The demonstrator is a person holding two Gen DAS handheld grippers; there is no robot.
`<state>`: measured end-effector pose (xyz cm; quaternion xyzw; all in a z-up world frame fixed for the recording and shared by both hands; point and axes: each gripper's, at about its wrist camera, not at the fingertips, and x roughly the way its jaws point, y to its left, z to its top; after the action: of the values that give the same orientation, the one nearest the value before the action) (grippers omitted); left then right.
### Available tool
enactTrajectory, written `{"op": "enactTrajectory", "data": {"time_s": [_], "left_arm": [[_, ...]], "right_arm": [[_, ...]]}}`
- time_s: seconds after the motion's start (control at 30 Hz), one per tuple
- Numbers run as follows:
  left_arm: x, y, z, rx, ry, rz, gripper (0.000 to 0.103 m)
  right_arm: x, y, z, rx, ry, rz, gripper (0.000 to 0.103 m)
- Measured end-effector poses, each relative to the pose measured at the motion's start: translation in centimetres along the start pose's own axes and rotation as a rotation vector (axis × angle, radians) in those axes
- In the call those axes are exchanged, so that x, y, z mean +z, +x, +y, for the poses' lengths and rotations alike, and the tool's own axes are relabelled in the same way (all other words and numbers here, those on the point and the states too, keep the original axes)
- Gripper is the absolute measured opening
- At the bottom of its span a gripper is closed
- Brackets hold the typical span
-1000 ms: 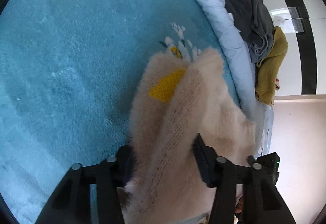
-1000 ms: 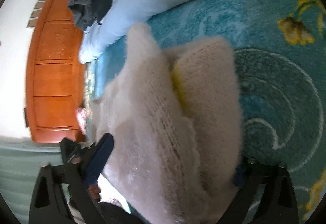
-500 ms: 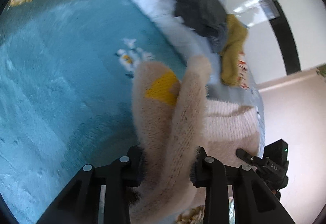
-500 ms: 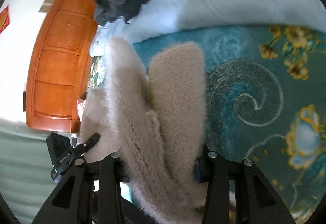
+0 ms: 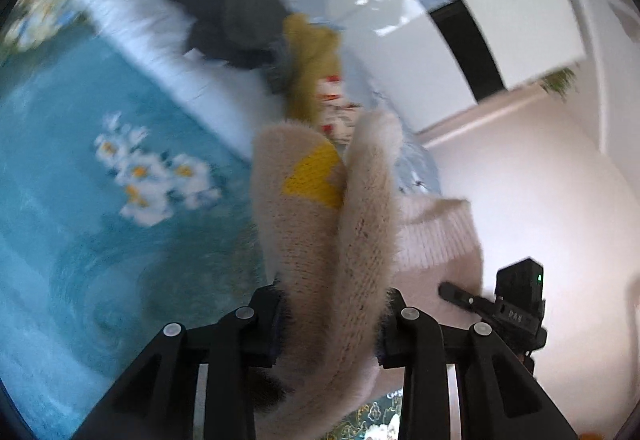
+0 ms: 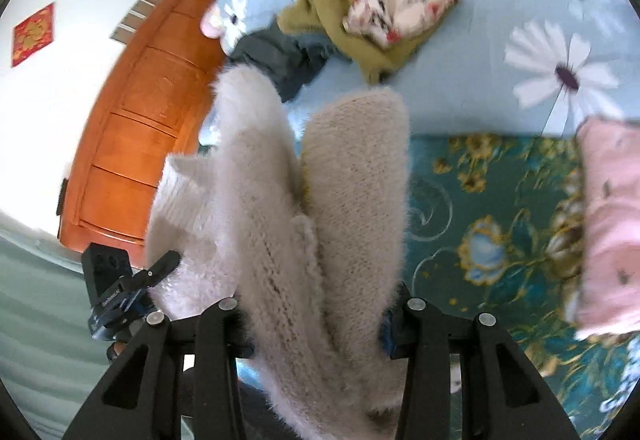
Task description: Fold clothes
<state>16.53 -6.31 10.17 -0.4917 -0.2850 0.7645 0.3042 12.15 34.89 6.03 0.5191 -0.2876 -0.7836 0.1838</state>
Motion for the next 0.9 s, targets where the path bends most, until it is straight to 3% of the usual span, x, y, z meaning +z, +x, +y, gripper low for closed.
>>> {"op": "enactTrajectory", "data": {"time_s": [0.2,0.3,0.6,0.9], "left_arm": [[0.7,0.8,-6.2,0.001,0.102,0.012,0.035],[0.4,3.1,-8.1,0.014,0.121,0.038,0.035],[-1.7,14.2,-14.8,0.009,0.189,0.181,0.035],[-5.6,27.0,-22.6,-0.045,0.249,0.349,0.035]], "right_arm": [[1.2,-4.9,-1.5,0.016,-0.010,-0.047,0.044],[1.4,-6.9,-3.7,0.028,-0.007,-0.067,0.044],[1.4,-12.8,-14.8,0.034,0.093,-0.123,0.044],[1.9,-22.2,-26.0,-0.060,0.151,-0.184,0.044]]}}
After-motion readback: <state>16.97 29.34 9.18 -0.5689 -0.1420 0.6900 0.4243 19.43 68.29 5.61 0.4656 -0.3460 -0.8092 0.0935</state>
